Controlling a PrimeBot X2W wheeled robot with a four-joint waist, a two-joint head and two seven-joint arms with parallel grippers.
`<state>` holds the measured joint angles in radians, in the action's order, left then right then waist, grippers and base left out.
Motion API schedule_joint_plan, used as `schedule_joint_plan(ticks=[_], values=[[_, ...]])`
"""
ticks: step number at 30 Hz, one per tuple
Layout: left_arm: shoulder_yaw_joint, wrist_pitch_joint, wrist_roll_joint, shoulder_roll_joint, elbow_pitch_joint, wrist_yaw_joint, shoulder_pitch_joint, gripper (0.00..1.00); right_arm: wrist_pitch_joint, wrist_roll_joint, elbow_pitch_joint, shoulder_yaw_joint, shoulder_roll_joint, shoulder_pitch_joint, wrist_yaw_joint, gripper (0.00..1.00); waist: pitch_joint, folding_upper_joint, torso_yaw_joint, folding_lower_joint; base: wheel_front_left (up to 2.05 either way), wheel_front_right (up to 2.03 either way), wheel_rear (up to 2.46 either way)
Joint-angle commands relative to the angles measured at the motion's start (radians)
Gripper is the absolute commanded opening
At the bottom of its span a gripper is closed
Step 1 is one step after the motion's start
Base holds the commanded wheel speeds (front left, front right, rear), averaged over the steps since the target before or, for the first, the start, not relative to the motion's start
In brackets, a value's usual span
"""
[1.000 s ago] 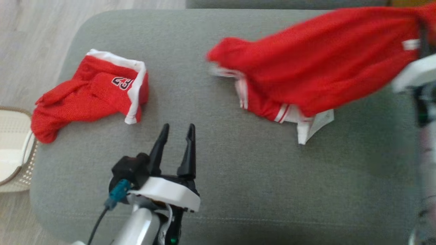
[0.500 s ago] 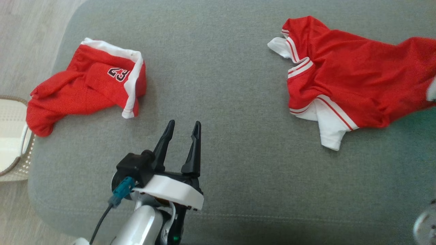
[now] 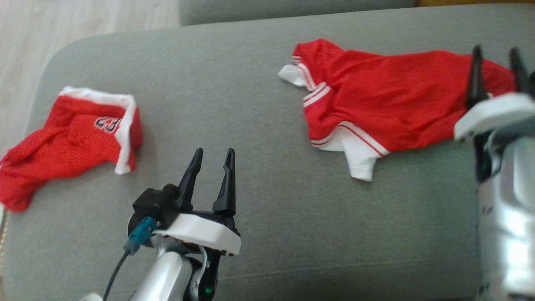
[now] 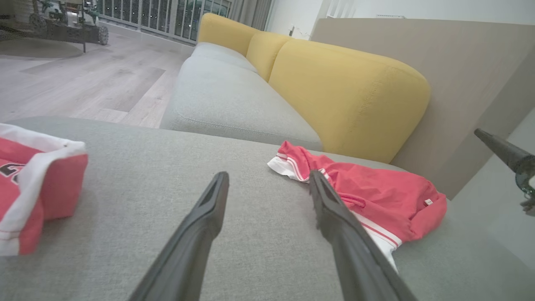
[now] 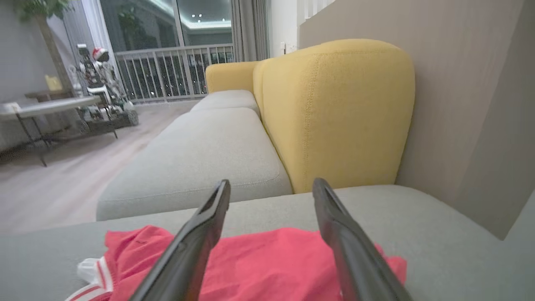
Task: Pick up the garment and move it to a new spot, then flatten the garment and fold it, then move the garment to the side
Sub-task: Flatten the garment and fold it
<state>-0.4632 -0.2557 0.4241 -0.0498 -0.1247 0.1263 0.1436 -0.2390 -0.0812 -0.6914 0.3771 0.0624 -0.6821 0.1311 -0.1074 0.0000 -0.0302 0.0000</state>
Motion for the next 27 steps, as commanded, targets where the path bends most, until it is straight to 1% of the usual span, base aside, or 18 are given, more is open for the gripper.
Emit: schedule_joint_plan(ticks=[1,3,6,7,10,11,13,15,19,22,27], values=[[0.042,-0.006,0.001,0.0,0.025,-0.004,0.02,1.0,-0.012,0.097,0.085,-0.075,-0.012,0.063,0.0,1.0,0.022,0.0,0.051,0.0,0.0,0.0,0.0],[0.048,-0.006,0.005,0.0,0.018,-0.006,0.018,1.0,-0.014,0.206,0.17,-0.14,-0.012,0.167,0.0,1.0,0.019,0.0,0.077,0.0,0.0,0.0,0.0],[0.058,-0.006,0.01,0.0,0.001,-0.011,0.022,1.0,-0.001,0.404,0.291,-0.209,-0.012,0.307,0.0,1.0,0.005,0.0,0.118,0.0,0.0,0.0,0.0],[0.058,-0.006,0.01,0.0,0.001,-0.011,0.022,1.0,-0.001,0.404,0.291,-0.209,-0.012,0.307,0.0,1.0,0.005,0.0,0.118,0.0,0.0,0.0,0.0],[0.066,-0.006,0.005,0.0,-0.026,-0.023,0.035,1.0,0.002,0.45,0.417,-0.253,-0.012,0.394,0.0,1.0,-0.012,0.0,0.166,0.0,0.0,0.0,0.0],[0.063,-0.006,-0.005,0.0,-0.048,-0.025,0.041,1.0,0.006,0.453,0.453,-0.265,-0.012,0.413,0.0,1.0,-0.018,0.0,0.18,0.0,0.0,0.0,0.0],[0.056,-0.006,-0.024,0.0,-0.105,-0.012,0.06,1.0,0.024,0.451,0.512,-0.281,-0.012,0.441,0.0,1.0,-0.027,0.0,0.208,0.0,0.0,0.0,0.0],[0.032,-0.006,-0.015,0.0,-0.164,-0.016,0.088,1.0,0.043,0.458,0.558,-0.293,-0.012,0.46,0.0,1.0,-0.033,0.0,0.237,0.0,0.0,0.0,0.0],[-0.007,-0.004,0.028,0.0,-0.286,-0.026,0.178,1.0,0.064,0.469,0.623,-0.317,-0.012,0.481,0.0,1.0,-0.055,0.0,0.296,0.0,0.0,0.0,0.0],[-0.02,0.019,0.029,0.0,-0.391,-0.015,0.259,1.0,0.072,0.479,0.654,-0.341,-0.012,0.489,0.0,1.0,-0.074,0.0,0.337,0.0,0.0,0.0,0.0],[-0.006,0.039,0.099,0.0,-0.513,-0.022,0.368,1.0,0.073,0.487,0.72,-0.39,-0.012,0.482,0.0,1.0,-0.112,0.0,0.389,0.0,0.0,0.0,0.0]])
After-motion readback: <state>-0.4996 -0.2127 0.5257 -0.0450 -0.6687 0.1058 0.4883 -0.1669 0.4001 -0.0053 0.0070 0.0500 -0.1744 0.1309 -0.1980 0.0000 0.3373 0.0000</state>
